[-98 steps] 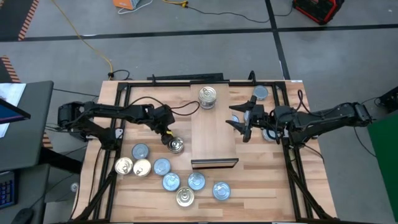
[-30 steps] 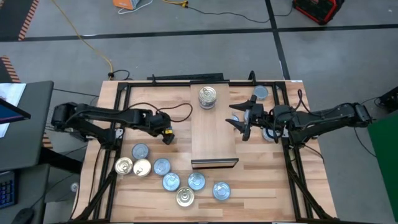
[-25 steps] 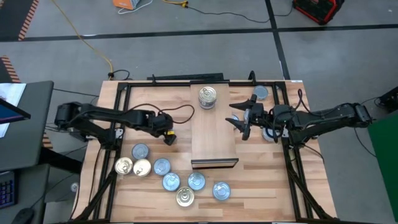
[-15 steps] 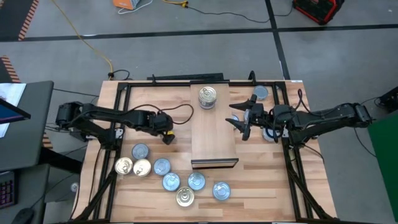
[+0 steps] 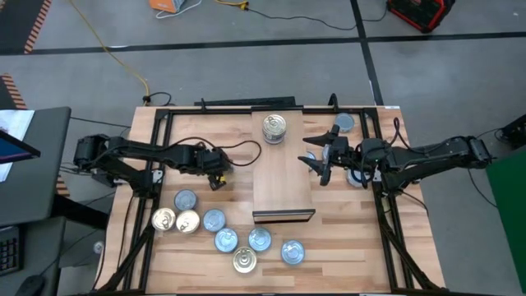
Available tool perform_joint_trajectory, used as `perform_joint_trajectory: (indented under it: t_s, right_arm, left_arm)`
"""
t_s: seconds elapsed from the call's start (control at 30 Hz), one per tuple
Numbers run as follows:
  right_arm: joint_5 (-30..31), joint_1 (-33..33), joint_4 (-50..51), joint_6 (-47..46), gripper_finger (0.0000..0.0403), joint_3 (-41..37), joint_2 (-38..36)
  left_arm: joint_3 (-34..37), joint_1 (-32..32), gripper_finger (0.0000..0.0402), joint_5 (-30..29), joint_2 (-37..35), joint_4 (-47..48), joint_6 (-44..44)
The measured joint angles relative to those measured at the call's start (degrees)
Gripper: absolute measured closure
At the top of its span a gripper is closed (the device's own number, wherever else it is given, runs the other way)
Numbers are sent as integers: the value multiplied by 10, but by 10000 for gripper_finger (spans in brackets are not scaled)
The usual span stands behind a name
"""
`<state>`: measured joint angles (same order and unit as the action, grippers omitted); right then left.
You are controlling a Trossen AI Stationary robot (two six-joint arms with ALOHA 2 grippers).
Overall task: Stack canned seafood by type on shelf
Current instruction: Stack the blue and pink tuna can on the shelf on top of the other blue and pink tuna can
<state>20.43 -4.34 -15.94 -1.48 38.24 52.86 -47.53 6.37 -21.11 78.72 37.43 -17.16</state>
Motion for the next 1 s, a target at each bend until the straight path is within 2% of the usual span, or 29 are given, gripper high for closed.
perform_joint_trajectory:
  t_s: [0.13, 0.43, 0.53, 0.73, 0.83, 1.0]
  right_arm:
    - [0, 0, 0, 0, 85, 0, 0]
    - [0, 0, 2, 0, 85, 0, 0]
    - [0, 0, 3, -1, 85, 0, 0]
    - [0, 0, 3, -2, 85, 0, 0]
    - [0, 0, 1, -2, 85, 0, 0]
    - [0, 0, -3, -1, 85, 0, 0]
  left_arm:
    - [0, 0, 213, 15, 0, -15, 37]
    - [0, 0, 206, 45, -12, -16, 53]
    - [0, 0, 211, 42, -42, -4, 49]
    - [0, 4, 210, -1, -135, 19, 17]
    - [0, 4, 211, -15, -184, -13, 18]
    - [0, 4, 210, -12, -244, -159, 84]
